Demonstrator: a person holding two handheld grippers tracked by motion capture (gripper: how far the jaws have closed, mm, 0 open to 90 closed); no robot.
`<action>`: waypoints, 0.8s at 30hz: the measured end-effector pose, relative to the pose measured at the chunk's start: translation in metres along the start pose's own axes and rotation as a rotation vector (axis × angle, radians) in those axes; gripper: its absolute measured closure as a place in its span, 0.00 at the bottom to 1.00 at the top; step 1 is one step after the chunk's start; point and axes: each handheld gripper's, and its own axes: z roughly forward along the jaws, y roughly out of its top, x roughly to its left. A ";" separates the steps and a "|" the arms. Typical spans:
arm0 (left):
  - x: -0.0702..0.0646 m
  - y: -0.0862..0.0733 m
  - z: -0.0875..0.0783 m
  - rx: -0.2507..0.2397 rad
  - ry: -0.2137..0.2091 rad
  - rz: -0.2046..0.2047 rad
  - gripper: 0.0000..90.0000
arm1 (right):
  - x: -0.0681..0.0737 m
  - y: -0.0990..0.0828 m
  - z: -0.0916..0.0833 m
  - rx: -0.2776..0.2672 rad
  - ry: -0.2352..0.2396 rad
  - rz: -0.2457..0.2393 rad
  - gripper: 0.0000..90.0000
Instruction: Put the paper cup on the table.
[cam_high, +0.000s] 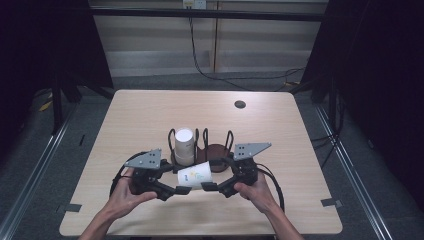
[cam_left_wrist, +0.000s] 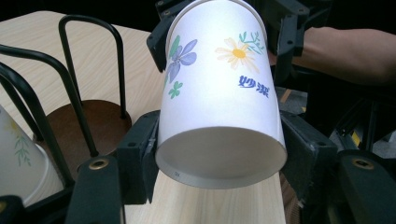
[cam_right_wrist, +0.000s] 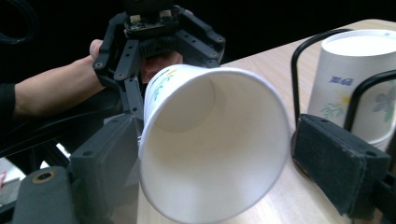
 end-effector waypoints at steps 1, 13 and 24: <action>0.000 0.000 0.000 0.000 -0.004 0.002 0.41 | 0.000 0.000 0.001 0.002 0.008 -0.001 0.16; 0.003 -0.003 0.003 0.008 -0.030 -0.021 0.40 | -0.002 -0.001 0.004 0.008 0.037 0.007 0.25; 0.004 -0.005 0.004 0.021 -0.017 -0.041 0.36 | -0.002 -0.001 0.003 0.011 0.042 0.007 0.29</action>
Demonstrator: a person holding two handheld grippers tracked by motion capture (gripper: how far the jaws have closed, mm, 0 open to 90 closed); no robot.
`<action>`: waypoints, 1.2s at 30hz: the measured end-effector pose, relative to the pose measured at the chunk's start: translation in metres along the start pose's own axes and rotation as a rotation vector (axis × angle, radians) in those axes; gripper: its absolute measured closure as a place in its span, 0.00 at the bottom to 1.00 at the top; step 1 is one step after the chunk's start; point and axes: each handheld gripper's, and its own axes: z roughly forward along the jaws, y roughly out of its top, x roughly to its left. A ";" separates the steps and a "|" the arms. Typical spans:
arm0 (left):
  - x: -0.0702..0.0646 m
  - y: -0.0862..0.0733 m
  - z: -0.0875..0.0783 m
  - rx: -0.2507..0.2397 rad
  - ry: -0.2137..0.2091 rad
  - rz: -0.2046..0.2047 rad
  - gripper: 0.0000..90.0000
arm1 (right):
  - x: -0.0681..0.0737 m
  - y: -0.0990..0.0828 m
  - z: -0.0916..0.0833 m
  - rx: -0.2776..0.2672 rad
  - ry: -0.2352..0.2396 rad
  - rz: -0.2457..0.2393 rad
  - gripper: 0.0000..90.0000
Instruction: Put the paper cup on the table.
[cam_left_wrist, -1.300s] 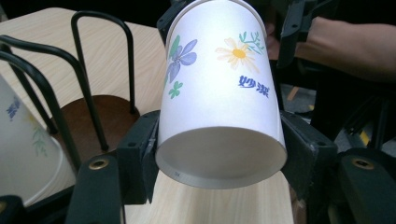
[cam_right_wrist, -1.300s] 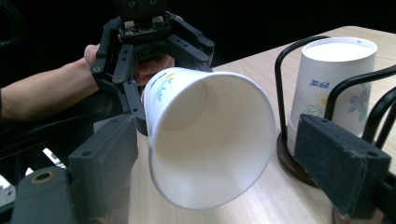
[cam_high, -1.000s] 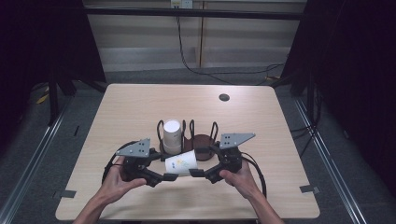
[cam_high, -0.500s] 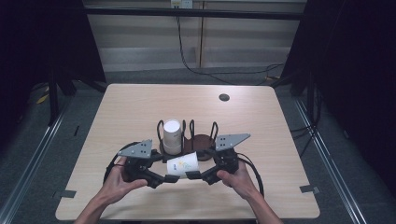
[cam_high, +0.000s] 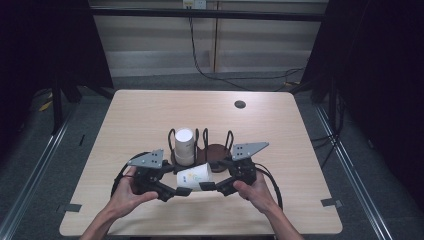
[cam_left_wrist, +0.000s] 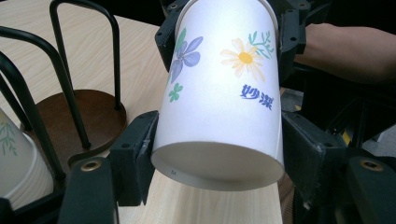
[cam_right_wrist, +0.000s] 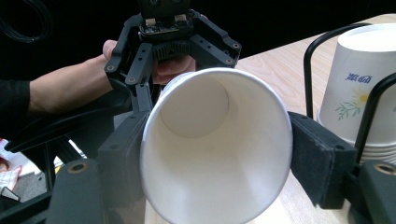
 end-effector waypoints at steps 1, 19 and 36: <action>0.000 0.000 0.000 -0.002 0.009 0.001 0.35 | 0.000 0.000 0.000 0.000 -0.001 -0.001 0.29; 0.005 -0.005 -0.007 0.059 0.076 -0.038 0.18 | -0.002 0.001 -0.005 -0.002 -0.034 0.012 0.30; 0.015 -0.021 -0.021 0.111 0.167 -0.102 0.18 | -0.005 0.000 -0.009 0.024 -0.095 0.025 0.30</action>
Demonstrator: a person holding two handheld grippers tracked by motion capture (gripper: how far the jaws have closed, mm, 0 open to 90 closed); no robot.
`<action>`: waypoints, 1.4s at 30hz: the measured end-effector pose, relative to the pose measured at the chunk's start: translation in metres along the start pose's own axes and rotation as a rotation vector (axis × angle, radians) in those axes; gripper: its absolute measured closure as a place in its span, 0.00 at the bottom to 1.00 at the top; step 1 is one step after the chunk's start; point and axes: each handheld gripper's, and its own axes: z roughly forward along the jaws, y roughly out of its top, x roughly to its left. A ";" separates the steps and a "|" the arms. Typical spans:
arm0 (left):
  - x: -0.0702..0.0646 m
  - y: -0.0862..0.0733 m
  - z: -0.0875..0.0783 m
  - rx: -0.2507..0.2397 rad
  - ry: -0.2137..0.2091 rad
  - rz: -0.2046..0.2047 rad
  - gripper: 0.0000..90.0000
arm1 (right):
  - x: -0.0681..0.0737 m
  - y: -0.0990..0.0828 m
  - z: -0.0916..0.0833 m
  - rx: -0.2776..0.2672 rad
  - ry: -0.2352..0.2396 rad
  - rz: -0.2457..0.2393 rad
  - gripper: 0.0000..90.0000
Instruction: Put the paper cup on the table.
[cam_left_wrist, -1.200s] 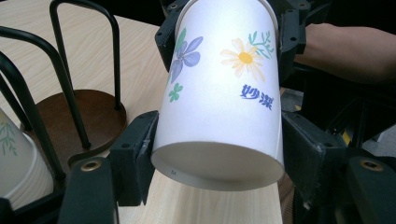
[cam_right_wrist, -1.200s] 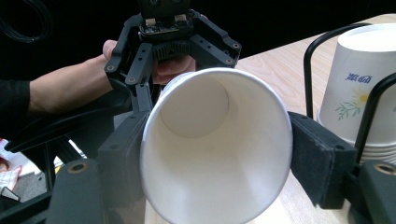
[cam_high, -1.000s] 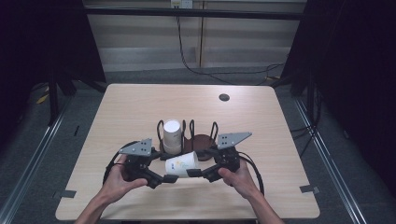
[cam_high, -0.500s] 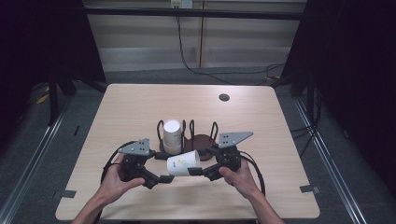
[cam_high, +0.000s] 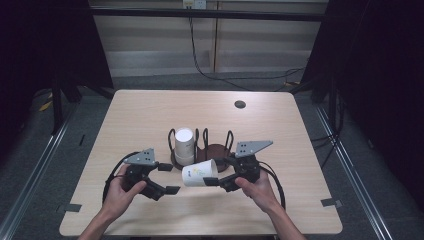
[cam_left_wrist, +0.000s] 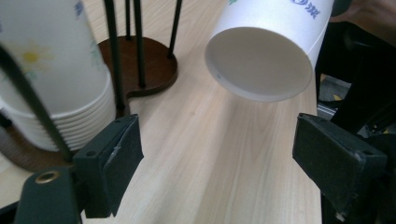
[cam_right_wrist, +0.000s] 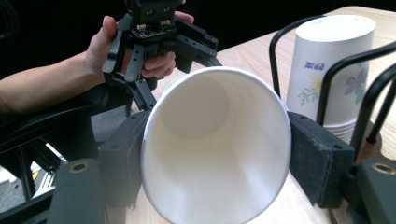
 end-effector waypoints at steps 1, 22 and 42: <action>0.000 -0.001 0.000 0.006 0.002 -0.002 0.18 | 0.000 0.000 0.000 0.003 -0.004 0.001 0.30; 0.002 -0.010 -0.005 0.042 0.023 -0.010 0.18 | -0.002 -0.003 -0.017 0.078 -0.088 0.023 0.30; 0.002 -0.010 -0.009 0.050 0.038 -0.008 0.18 | -0.006 -0.006 -0.051 0.132 -0.183 0.029 0.31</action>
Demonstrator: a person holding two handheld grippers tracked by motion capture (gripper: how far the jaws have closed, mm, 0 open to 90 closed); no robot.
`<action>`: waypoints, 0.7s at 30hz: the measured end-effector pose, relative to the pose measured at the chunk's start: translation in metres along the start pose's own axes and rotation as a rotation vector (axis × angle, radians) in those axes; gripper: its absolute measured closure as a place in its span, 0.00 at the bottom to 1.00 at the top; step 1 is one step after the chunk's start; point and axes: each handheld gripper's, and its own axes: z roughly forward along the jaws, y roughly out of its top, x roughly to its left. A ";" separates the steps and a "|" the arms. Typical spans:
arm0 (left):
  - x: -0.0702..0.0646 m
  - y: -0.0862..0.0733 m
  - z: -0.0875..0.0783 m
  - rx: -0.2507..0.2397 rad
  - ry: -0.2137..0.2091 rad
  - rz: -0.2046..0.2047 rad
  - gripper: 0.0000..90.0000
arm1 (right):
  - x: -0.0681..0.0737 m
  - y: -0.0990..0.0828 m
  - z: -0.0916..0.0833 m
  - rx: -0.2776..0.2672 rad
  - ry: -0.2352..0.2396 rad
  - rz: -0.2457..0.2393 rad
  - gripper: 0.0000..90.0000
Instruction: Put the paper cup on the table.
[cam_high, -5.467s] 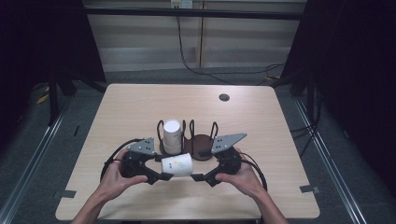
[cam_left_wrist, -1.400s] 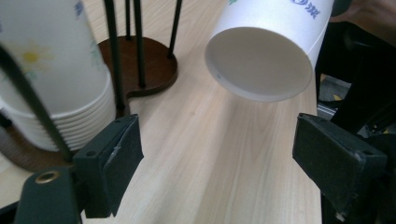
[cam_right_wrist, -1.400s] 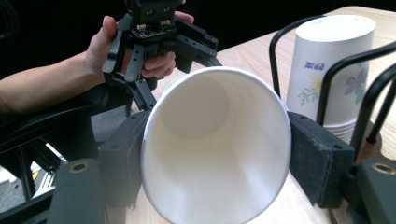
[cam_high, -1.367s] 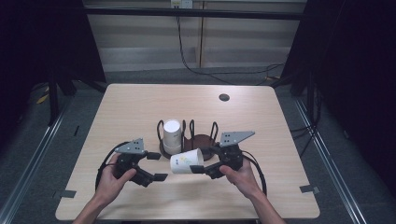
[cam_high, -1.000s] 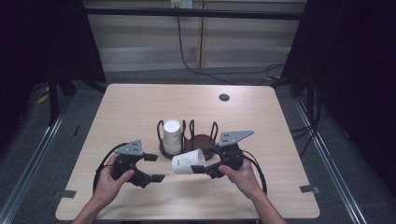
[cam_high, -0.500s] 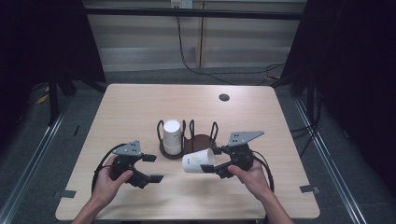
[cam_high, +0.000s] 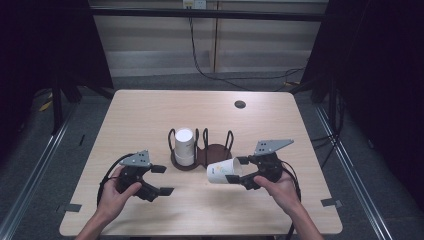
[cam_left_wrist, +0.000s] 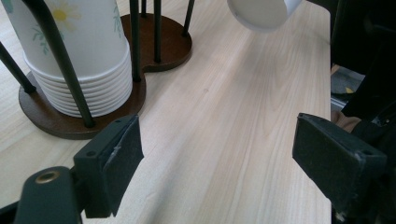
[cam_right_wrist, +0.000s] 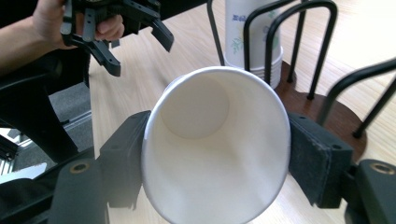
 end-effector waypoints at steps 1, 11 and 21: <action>0.000 0.000 0.000 0.012 0.002 0.008 0.18 | 0.000 0.000 -0.001 0.004 -0.002 -0.002 0.31; 0.000 -0.007 0.003 0.029 0.002 0.007 0.18 | -0.008 -0.002 -0.017 0.026 -0.042 0.009 0.31; 0.000 -0.009 0.001 0.020 0.009 0.000 0.18 | -0.018 -0.006 -0.033 0.051 -0.086 0.031 0.31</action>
